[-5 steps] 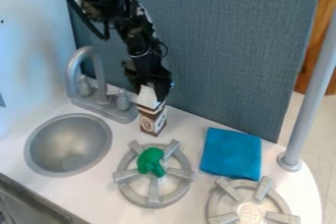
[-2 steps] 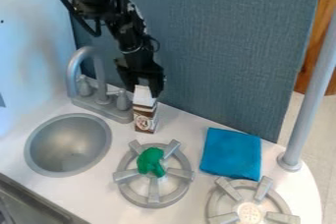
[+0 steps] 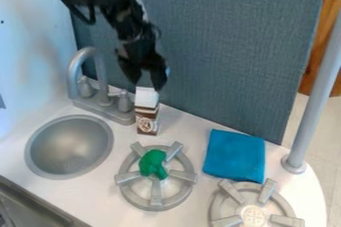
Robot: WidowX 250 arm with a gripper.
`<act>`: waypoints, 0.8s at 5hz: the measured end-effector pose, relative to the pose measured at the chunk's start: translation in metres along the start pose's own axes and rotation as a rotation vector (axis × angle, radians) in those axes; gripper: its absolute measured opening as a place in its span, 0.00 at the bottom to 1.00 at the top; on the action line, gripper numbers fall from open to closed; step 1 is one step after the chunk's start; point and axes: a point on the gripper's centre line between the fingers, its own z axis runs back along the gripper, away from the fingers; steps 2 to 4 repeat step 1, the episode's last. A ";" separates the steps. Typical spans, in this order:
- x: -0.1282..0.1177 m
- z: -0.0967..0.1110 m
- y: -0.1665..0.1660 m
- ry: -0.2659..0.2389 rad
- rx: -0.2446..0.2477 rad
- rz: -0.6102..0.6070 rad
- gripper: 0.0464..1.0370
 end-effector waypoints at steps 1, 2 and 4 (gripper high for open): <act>0.000 0.056 -0.008 -0.068 0.032 -0.026 0.97; 0.000 0.056 -0.008 -0.068 0.032 -0.026 0.97; 0.000 0.056 -0.008 -0.068 0.032 -0.026 0.97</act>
